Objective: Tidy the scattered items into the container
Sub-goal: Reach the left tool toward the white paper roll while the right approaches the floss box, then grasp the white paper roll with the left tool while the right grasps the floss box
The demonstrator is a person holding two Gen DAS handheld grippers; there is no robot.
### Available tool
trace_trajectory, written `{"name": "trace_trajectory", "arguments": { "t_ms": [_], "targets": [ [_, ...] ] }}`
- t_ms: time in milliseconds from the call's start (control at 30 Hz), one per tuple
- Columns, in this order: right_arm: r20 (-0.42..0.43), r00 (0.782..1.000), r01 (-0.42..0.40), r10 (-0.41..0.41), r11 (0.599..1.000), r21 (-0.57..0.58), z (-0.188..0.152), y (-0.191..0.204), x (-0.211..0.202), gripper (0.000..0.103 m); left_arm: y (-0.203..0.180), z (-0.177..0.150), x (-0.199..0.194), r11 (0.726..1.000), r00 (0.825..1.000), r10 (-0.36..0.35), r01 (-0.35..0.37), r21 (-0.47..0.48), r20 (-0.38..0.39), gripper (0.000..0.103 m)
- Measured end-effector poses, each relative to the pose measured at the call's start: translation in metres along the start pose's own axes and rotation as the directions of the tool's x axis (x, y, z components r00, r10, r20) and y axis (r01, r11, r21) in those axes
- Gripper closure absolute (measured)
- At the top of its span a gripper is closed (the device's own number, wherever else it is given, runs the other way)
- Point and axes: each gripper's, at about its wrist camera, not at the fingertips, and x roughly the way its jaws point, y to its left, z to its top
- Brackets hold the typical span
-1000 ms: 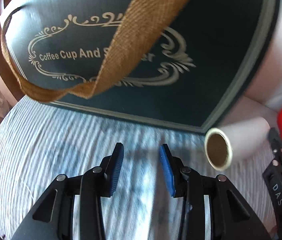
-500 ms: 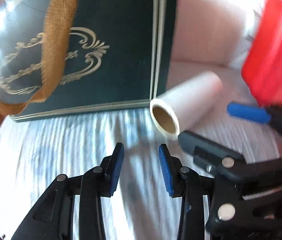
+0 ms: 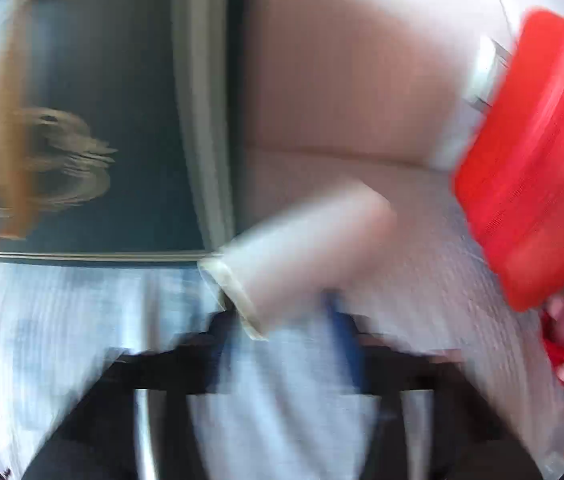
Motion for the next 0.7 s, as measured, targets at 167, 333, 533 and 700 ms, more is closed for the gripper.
{"name": "trace_trajectory", "arguments": {
  "t_ms": [167, 333, 533, 700],
  "targets": [
    [-0.047, 0.999, 0.006, -0.006, 1.0, -0.002, -0.001, -0.005, 0.016, 0.01, -0.031, -0.026, -0.019, 0.994, 0.998, 0.063, -0.063, 0.095, -0.002, 0.093],
    [-0.08, 0.996, -0.034, 0.033, 0.999, -0.007, -0.022, -0.004, 0.003, 0.014, -0.038, -0.077, -0.065, 0.992, 0.991, 0.105, -0.099, 0.077, -0.081, 0.093],
    [-0.125, 0.99, -0.062, 0.06, 0.998, -0.016, -0.058, -0.023, -0.053, 0.014, -0.05, -0.132, -0.113, 0.995, 0.979, 0.092, -0.087, 0.039, -0.181, 0.093],
    [-0.128, 0.992, 0.002, -0.002, 1.0, 0.004, -0.082, -0.059, -0.102, 0.014, -0.084, -0.199, -0.167, 0.994, 0.979, 0.103, -0.095, 0.056, -0.175, 0.093]
  ]
}}
